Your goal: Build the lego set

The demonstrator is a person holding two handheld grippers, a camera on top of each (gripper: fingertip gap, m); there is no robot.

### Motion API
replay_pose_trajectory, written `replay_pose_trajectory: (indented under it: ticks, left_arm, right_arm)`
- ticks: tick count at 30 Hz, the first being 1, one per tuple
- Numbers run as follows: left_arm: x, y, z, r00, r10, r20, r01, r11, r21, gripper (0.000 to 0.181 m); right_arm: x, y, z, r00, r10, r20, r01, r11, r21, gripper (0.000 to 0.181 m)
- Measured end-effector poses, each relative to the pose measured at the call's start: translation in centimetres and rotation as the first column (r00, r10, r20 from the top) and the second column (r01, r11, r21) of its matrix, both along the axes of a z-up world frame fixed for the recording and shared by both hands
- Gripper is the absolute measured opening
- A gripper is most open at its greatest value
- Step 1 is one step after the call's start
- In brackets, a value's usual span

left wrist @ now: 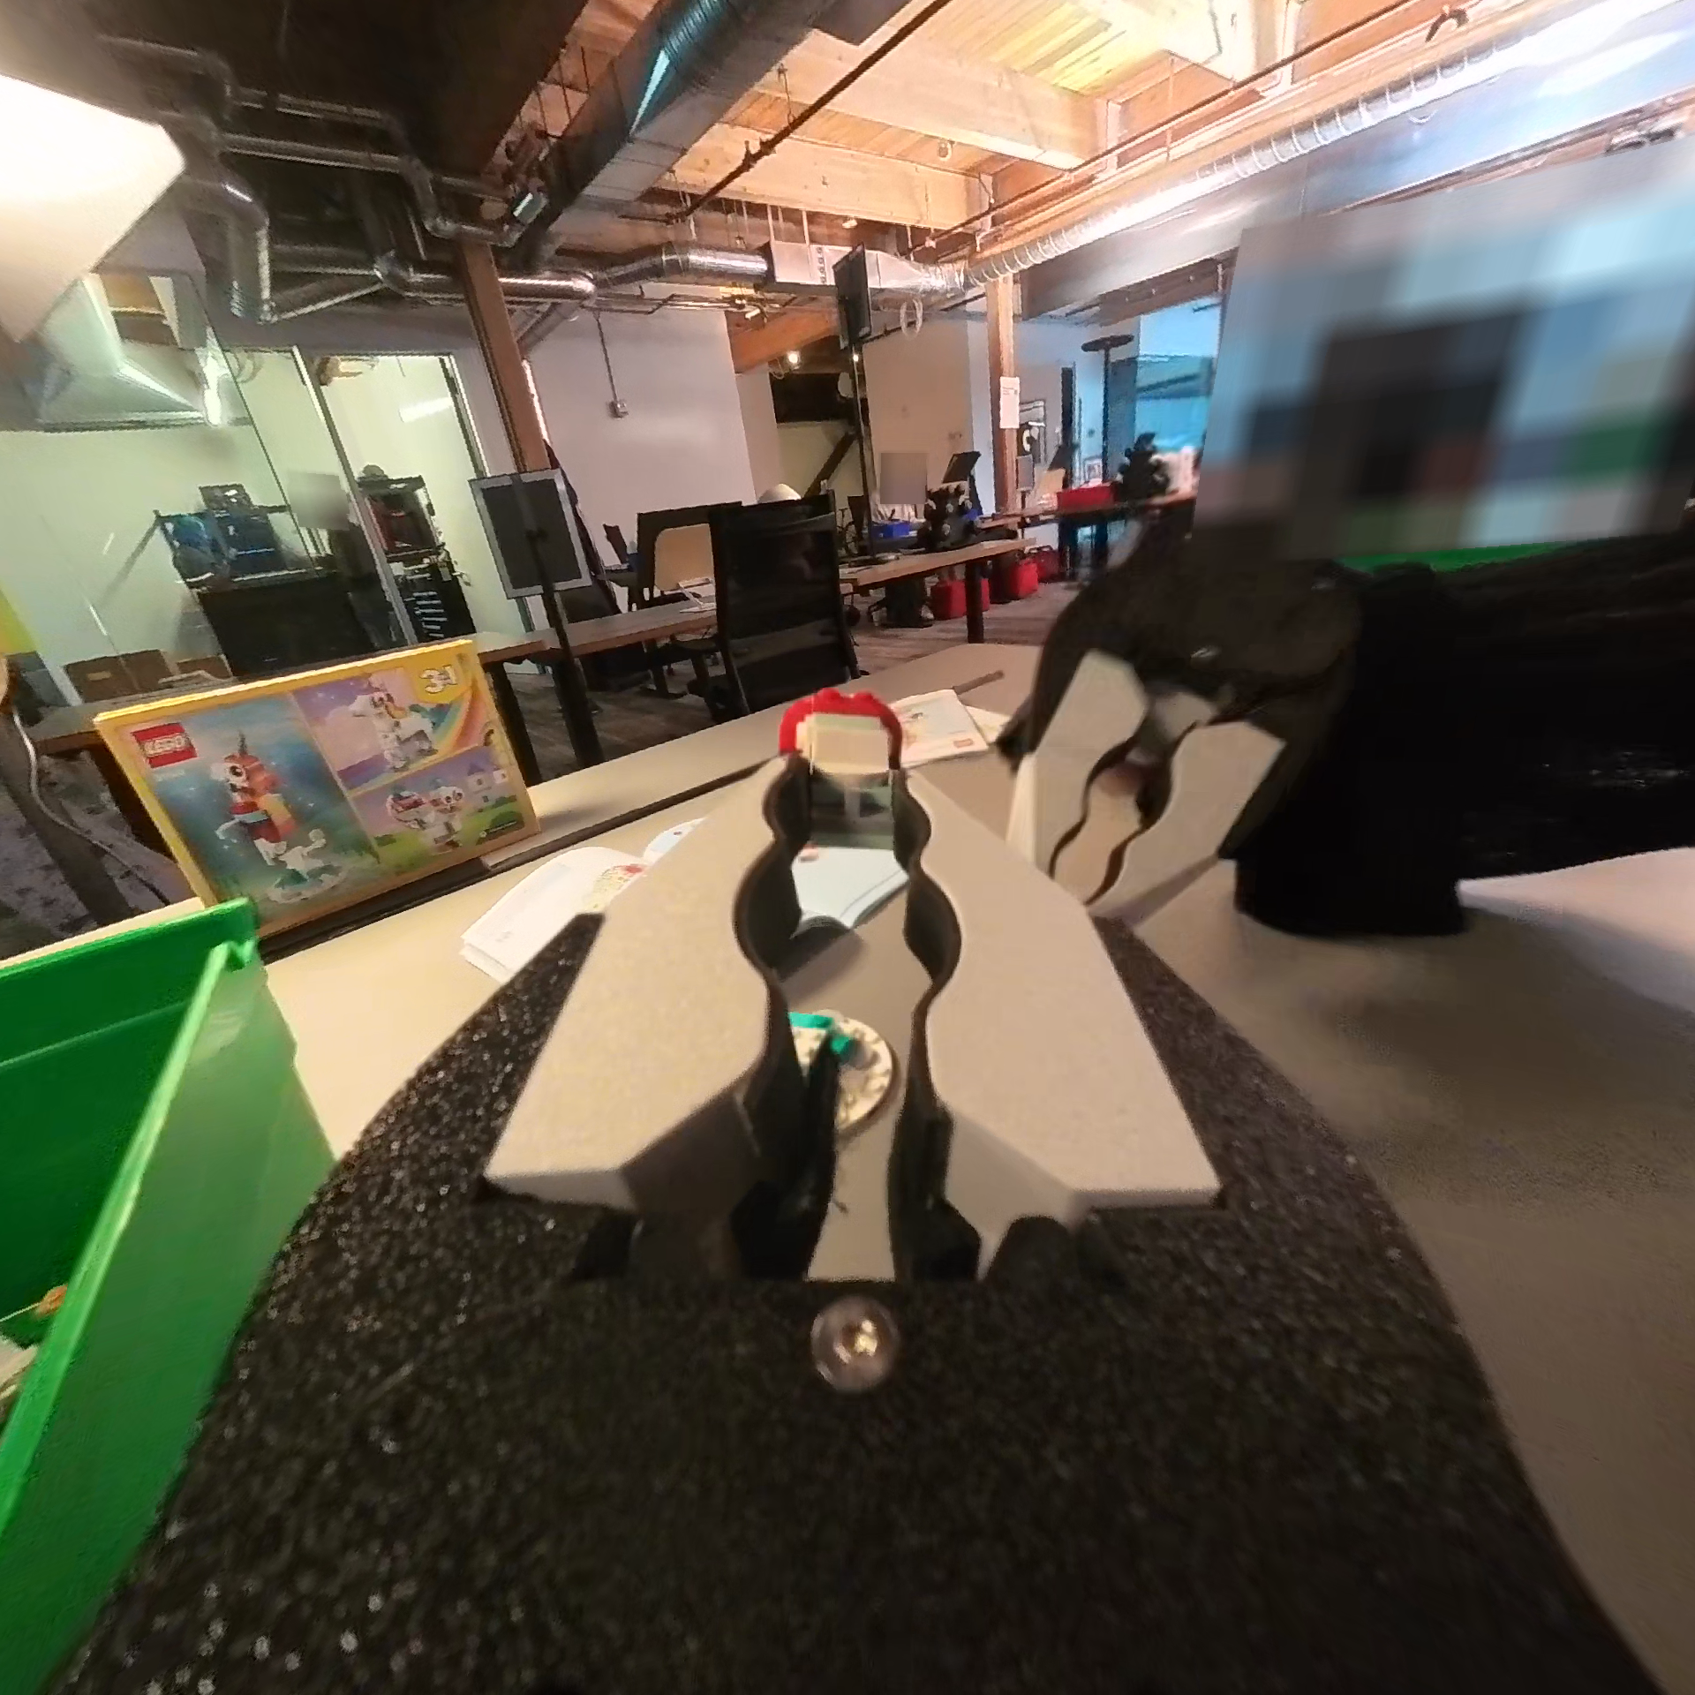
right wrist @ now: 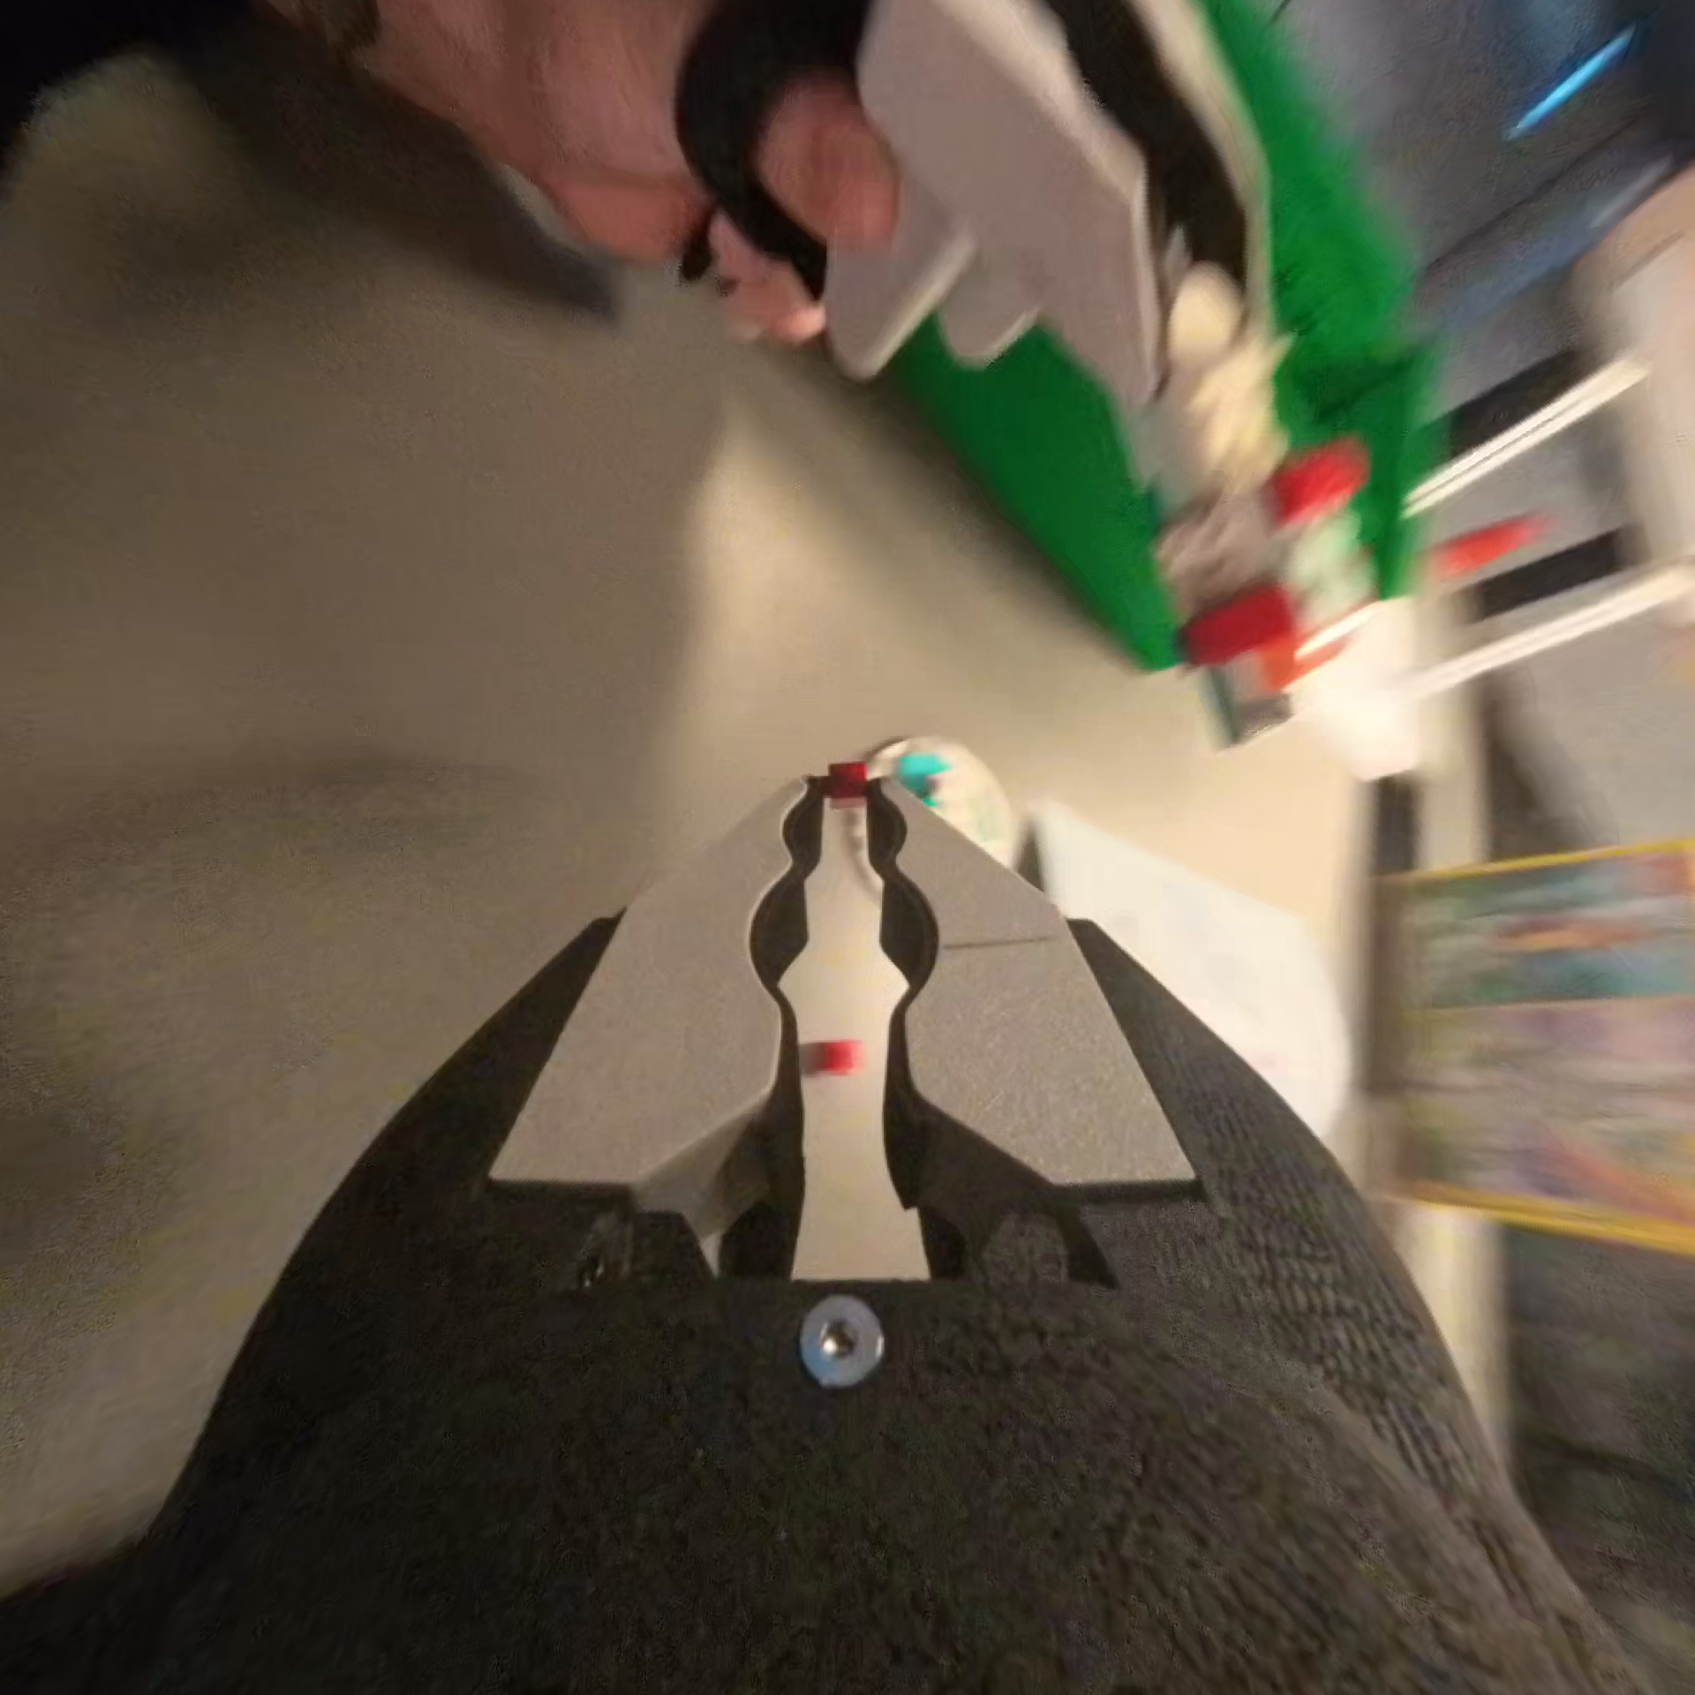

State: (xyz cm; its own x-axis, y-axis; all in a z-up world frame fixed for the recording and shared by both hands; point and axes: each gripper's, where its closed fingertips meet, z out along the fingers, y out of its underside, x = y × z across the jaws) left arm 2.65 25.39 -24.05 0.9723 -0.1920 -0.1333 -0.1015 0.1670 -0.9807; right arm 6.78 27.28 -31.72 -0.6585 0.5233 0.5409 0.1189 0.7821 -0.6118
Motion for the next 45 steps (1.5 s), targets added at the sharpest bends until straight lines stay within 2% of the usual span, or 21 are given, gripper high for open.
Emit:
replay_pose_trajectory:
  ticks: [1, 3, 5, 9, 15, 22, 27, 31, 33, 35, 38, 41, 45]
  left_arm:
    - [-0.1, -0.1, 0.1, 1.000, 0.003, 0.005, -0.003, 1.000, 0.007, 0.015]
    - [-0.2, -0.1, 0.2, 1.000, 0.002, 0.018, -0.002, 1.000, 0.013, 0.015]
    - [0.0, 0.0, 0.2, 1.000, -0.008, 0.027, 0.008, 1.000, 0.011, 0.015]
    - [0.4, 0.1, -0.1, 0.999, -0.024, 0.023, 0.024, 1.000, 0.000, 0.015]
    - [1.3, 0.3, -0.3, 0.997, -0.069, 0.026, 0.069, 0.998, 0.001, 0.015]
    - [3.1, 1.3, -0.8, 0.995, -0.074, -0.073, 0.072, 0.997, -0.027, 0.015]
    - [5.7, 2.8, -0.1, 0.992, -0.122, -0.043, 0.120, 0.992, -0.032, 0.015]
    - [8.3, 4.3, 1.2, 0.984, -0.179, -0.018, 0.179, 0.984, -0.015, 0.015]
    - [9.8, 5.0, 2.0, 0.974, -0.226, -0.006, 0.226, 0.974, -0.021, 0.015]
    - [11.0, 5.7, 2.9, 0.967, -0.254, 0.006, 0.254, 0.967, -0.030, 0.015]
    - [12.4, 6.0, 4.3, 0.951, -0.307, 0.020, 0.308, 0.951, -0.033, 0.015]
    - [13.2, 5.9, 5.1, 0.940, -0.339, 0.042, 0.340, 0.939, -0.041, 0.015]
    - [13.5, 5.5, 5.8, 0.929, -0.366, 0.048, 0.367, 0.930, -0.027, 0.014]
  right_arm:
    - [0.0, -0.1, 1.6, 0.992, 0.020, -0.126, -0.007, 0.995, 0.099, 0.007]
    - [0.6, -0.6, 3.9, 0.960, 0.068, -0.273, 0.002, 0.968, 0.251, 0.007]
    - [1.3, -1.1, 5.4, 0.933, 0.094, -0.348, 0.024, 0.947, 0.320, 0.007]
    - [2.4, -0.7, 5.7, 0.929, 0.045, -0.367, 0.092, 0.933, 0.348, 0.007]
    - [4.1, 1.3, 5.8, 0.885, -0.103, -0.455, 0.260, 0.919, 0.298, 0.007]
    - [7.5, 4.3, 4.7, 0.821, -0.245, -0.516, 0.373, 0.914, 0.159, 0.007]
    - [10.0, 5.9, 7.4, 0.760, -0.292, -0.581, 0.409, 0.909, 0.078, 0.007]
    - [11.7, 6.4, 10.7, 0.741, -0.295, -0.603, 0.396, 0.918, 0.037, 0.007]
    - [12.4, 6.1, 12.8, 0.767, -0.281, -0.577, 0.344, 0.939, 0.001, 0.008]
    - [12.6, 5.2, 14.5, 0.827, -0.247, -0.505, 0.261, 0.964, -0.046, 0.008]
    - [12.5, 3.6, 15.5, 0.941, -0.164, -0.295, 0.133, 0.984, -0.120, 0.007]
    - [11.6, 3.1, 15.8, 0.986, -0.090, -0.143, 0.074, 0.991, -0.114, 0.007]
    - [10.6, 3.3, 14.7, 0.996, -0.046, 0.073, 0.050, 0.997, -0.059, 0.007]
